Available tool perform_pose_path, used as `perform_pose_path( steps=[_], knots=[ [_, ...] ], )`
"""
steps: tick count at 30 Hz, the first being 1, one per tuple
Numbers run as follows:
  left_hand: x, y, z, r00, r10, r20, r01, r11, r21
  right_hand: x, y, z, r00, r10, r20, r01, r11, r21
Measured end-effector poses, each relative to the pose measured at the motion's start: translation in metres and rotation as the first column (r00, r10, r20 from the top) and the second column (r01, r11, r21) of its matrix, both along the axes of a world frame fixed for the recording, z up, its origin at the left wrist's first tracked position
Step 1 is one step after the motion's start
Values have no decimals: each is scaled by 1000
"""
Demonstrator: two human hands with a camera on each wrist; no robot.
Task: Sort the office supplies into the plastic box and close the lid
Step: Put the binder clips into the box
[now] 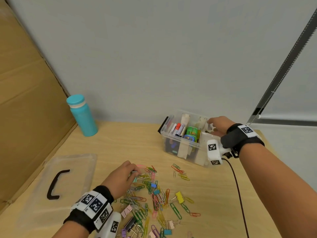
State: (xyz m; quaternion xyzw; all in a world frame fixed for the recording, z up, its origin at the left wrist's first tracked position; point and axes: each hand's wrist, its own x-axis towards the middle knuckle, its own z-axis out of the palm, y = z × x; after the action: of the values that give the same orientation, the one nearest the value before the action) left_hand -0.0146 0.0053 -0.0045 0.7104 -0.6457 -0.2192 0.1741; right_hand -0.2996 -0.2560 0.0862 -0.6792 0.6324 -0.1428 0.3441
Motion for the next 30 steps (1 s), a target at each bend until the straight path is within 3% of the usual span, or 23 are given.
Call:
perform_pose_path(
  steps=[2,4,6,8,10,21,26,30],
  knots=[
    [2,0,0,1000,14,-7,-14,1000,-6,0,7,-3,997,33,-75,-41,994,-106],
    [3,0,0,1000,27,-13,-27,1000,-12,-8,14,-13,996,-93,-5,90,968,-233],
    [5,-2,0,999,32,-15,-32,999,-24,-15,28,-31,975,-212,-69,180,931,-317],
    [6,-3,2,999,36,-23,-37,998,-42,-20,42,-50,973,-199,-120,168,959,-229],
    [5,-5,5,998,42,-36,-44,996,-74,-21,53,-64,986,-161,-50,152,978,-146],
    [-21,-45,73,999,36,-7,-36,933,-358,14,83,-65,999,42,-1,-41,968,-249],
    [-45,-88,100,998,-30,55,48,936,-349,34,92,-71,993,110,37,-97,960,-263],
    [-75,-142,109,973,-94,212,145,960,-239,39,92,-74,993,113,44,-97,959,-268]
  ],
)
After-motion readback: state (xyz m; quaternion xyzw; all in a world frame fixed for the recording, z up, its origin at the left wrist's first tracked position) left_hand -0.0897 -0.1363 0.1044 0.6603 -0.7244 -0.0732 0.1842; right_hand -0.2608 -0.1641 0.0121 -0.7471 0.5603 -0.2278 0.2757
